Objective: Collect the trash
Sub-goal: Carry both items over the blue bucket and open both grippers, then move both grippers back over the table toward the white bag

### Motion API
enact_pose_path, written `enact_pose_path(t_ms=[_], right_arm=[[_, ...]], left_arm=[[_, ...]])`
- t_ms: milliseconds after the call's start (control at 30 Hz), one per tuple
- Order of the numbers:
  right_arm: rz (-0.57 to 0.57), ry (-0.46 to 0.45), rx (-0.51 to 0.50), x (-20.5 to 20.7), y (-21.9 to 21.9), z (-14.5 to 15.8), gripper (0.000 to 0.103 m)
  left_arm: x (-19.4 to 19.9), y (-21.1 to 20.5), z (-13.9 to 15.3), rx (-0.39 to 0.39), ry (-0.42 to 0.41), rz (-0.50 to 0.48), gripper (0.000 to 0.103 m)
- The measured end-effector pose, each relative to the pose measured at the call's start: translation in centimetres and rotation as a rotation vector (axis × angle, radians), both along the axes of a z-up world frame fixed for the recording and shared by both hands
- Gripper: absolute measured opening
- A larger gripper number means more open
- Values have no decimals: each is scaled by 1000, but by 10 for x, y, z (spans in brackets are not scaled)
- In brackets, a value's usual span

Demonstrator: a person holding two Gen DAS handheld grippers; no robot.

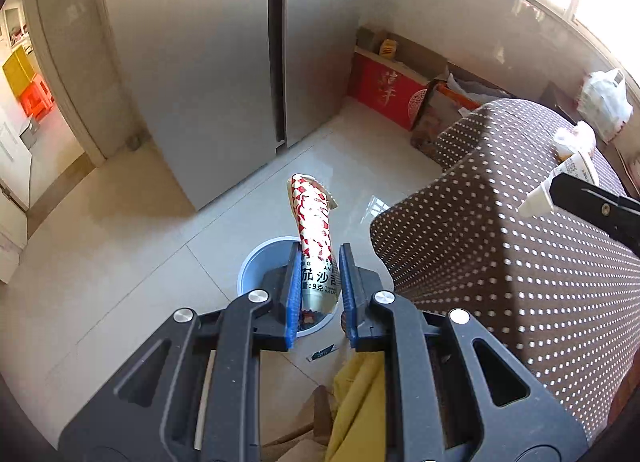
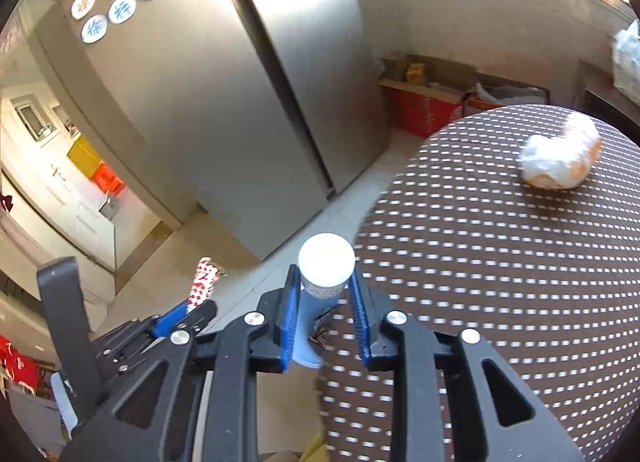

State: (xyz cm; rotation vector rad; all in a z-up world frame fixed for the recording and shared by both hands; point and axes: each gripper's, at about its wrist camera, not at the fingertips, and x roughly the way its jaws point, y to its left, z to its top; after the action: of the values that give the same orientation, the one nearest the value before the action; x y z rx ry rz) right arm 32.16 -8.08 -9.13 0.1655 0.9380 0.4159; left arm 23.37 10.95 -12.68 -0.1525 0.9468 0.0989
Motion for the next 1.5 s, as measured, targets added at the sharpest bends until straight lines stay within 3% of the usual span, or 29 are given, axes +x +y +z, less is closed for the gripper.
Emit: enact_pose_path(t_ms=[67,100,133,200,300,667,700,733,767,967,1133,1500], right_arm=[[12,5,-2,1,9,-1,24],[17,10,-2,0,14,-1,24],[21,18,-1,2,21,-4,24],[28,28,-9,4,33,-7,24],[44,43,-39,6,57,-15,24],[146,133,-131,15,149,-49,25],[145,122,-154,14,153,-50,38],[139,112,-183,13,160,-52,65],[135,100,-182,12,162,-52,75],[141,93,-181,6,157,-52,75],[111,75,-208,8,136,-44,81],[-64,33,-191,26,26,-8,87]], left_arm=[[4,8,-2,1,0,9,32],[6,11,-4,11,5,21,70],[7,15,-6,30,1,37,82],[7,26,-8,61,-16,62,82],[6,45,-12,22,-7,79,82],[-16,108,-26,37,26,218,82],[-18,112,-26,35,29,231,82],[-20,117,-26,34,32,241,82],[-24,120,-27,34,34,247,83],[-28,125,-27,25,34,258,83],[-26,112,-21,6,18,222,83],[-4,42,6,-36,-25,76,83]])
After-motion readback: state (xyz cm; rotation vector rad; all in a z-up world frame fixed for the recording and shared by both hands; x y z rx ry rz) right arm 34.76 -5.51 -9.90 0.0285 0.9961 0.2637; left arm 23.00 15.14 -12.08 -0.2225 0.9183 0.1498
